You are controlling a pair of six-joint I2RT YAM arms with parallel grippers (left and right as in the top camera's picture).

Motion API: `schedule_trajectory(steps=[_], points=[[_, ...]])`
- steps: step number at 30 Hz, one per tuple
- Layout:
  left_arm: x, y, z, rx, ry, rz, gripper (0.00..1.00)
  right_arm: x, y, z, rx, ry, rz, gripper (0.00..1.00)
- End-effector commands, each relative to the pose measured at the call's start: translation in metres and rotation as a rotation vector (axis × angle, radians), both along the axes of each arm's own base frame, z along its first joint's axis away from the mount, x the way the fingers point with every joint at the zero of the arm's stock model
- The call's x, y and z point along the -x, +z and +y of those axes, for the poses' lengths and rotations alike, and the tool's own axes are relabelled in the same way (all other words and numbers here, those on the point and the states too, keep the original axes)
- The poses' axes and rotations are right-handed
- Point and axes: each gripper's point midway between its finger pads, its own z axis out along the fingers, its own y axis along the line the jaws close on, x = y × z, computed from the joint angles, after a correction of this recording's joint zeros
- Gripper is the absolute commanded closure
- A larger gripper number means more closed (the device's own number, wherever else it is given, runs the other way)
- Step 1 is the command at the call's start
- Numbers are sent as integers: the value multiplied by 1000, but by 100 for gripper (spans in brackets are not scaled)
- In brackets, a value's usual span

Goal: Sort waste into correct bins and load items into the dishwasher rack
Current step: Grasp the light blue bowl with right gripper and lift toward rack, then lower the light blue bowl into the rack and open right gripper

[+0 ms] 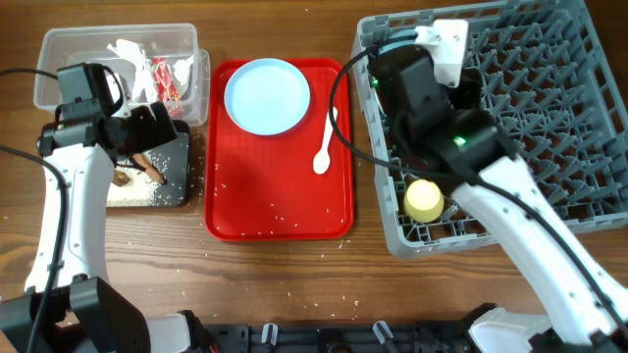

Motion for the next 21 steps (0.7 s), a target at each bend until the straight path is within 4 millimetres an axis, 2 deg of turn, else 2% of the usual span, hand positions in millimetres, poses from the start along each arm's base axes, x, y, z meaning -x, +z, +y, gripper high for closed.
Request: schedule_trajectory(steps=[1, 3, 7, 10, 13, 15, 18, 21], points=[[-3, 11, 1, -10, -10, -33, 0, -5, -30, -40, 325, -74, 196, 96], [-3, 11, 1, -10, -10, -33, 0, -13, -54, -49, 382, -82, 289, 96], [-3, 11, 1, -9, -10, -33, 0, -27, -93, -40, 445, -12, 430, 96], [-3, 11, 1, -10, -10, -33, 0, -23, -121, -43, 529, 8, 573, 96], [-3, 11, 1, -10, -10, -33, 0, -23, -131, -40, 537, 22, 602, 96], [-3, 11, 1, -10, -10, -33, 0, -22, -136, -29, 522, 59, 612, 96], [-3, 11, 1, -10, -10, -33, 0, -18, -153, -7, 434, 153, 645, 96], [-3, 11, 1, -9, -10, -33, 0, -15, -165, 2, 351, 189, 666, 96]])
